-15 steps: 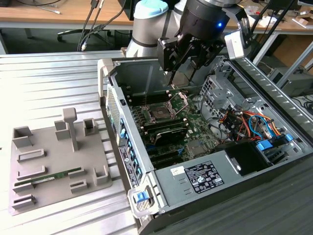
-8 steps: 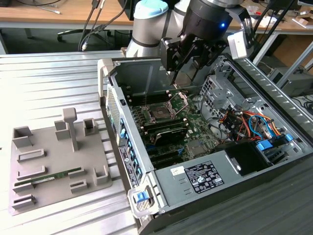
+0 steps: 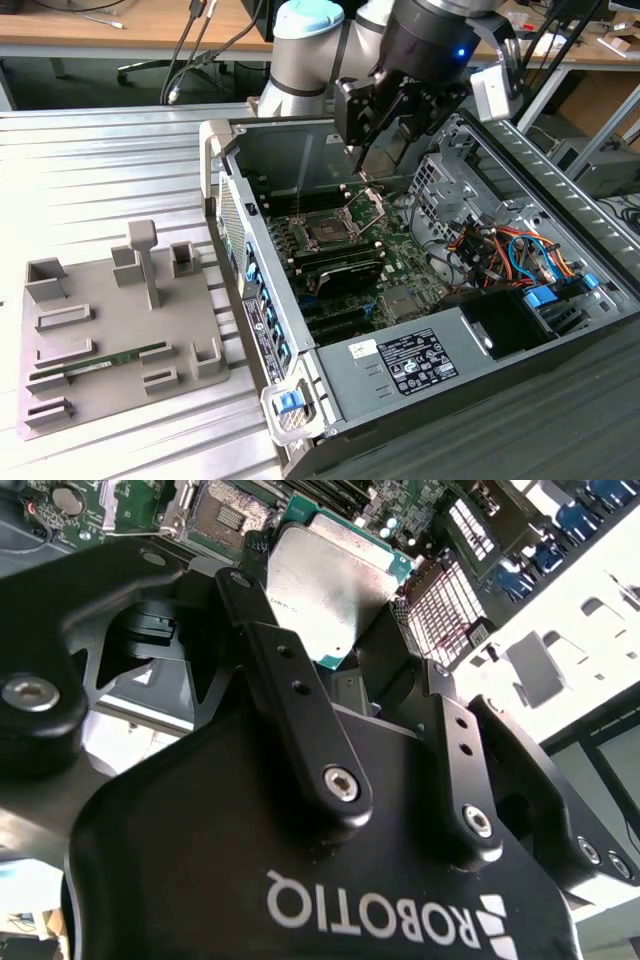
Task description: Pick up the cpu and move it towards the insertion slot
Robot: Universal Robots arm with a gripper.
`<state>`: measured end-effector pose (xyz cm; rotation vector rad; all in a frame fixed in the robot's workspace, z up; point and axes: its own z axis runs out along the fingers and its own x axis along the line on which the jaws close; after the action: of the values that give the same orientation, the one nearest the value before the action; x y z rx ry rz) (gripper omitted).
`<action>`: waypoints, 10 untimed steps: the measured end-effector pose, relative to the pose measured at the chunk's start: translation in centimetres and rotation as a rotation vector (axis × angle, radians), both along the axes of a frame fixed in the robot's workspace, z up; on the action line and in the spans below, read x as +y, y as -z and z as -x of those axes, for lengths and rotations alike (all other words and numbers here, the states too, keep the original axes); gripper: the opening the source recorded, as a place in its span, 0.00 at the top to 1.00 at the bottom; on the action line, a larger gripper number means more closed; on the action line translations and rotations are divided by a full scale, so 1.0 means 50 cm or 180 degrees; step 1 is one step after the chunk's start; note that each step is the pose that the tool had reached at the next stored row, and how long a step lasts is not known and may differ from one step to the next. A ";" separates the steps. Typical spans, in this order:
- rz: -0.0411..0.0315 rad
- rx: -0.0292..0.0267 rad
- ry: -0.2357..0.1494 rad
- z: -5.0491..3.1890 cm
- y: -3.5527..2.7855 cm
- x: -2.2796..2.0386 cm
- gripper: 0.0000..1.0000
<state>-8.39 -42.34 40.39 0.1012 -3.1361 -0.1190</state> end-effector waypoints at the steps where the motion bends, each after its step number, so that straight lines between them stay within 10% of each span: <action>1: 0.0000 0.0000 0.0000 -0.001 0.000 0.0000 0.45; 10: 0.0000 0.0000 0.0000 -0.012 0.002 0.0001 0.45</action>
<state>-7.80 -42.34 40.27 0.1012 -3.1361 -0.1190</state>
